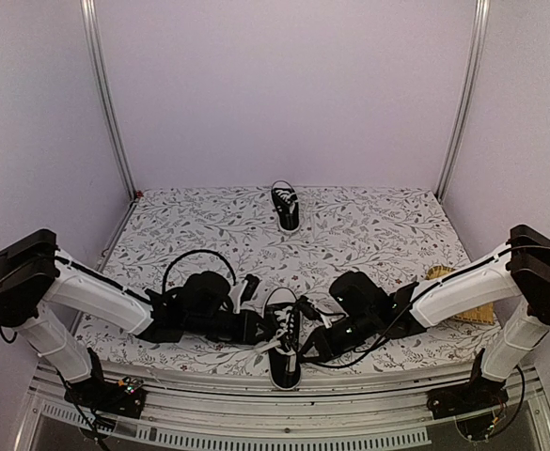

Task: Tie the shoes
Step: Cross the half-tied shoelace with the shoelace loop.

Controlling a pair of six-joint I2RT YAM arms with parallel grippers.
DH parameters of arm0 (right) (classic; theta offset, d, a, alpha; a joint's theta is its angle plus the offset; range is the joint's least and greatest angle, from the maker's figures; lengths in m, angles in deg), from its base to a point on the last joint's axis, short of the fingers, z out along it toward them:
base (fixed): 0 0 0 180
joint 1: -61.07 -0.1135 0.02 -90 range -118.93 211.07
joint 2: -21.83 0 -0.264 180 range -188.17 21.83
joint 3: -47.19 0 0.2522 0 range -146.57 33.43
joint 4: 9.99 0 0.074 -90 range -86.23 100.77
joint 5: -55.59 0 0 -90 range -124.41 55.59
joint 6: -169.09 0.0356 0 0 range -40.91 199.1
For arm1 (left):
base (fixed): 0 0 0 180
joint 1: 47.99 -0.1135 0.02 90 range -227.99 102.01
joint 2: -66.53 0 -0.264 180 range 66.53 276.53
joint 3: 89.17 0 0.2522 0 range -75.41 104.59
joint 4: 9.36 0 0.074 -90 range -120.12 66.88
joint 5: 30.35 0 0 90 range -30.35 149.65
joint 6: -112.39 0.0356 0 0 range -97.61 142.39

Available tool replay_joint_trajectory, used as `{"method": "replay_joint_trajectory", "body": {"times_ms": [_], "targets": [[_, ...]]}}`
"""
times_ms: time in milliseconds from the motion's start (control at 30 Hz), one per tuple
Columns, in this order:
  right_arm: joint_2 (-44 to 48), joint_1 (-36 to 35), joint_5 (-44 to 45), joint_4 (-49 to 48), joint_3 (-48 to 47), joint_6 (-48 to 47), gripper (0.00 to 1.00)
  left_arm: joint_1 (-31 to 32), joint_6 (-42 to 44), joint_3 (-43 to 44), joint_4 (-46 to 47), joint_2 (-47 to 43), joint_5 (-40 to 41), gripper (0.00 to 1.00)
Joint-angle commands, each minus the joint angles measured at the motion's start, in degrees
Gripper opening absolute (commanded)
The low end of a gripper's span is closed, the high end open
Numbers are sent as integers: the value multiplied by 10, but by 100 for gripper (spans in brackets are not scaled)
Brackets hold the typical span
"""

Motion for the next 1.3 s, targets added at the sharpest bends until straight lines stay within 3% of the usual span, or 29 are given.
{"method": "replay_joint_trajectory", "body": {"times_ms": [0, 733, 833, 1033, 1267], "targets": [[-7, -3, -2, -12, -13, 2, 2, 5, -1, 7, 19, 20, -5, 17], [-9, -3, -2, -16, -11, 3, 2, 20, -10, 13, 85, 72, -61, 22], [-6, -3, -1, -15, -10, 4, 2, 21, -12, 14, 92, 77, -63, 18], [18, -3, 6, -3, -15, 7, 2, 16, -21, -6, 110, 39, -31, 2], [47, -3, 49, 78, -67, -15, 2, -1, -10, -10, 67, 5, -19, 0]]}}
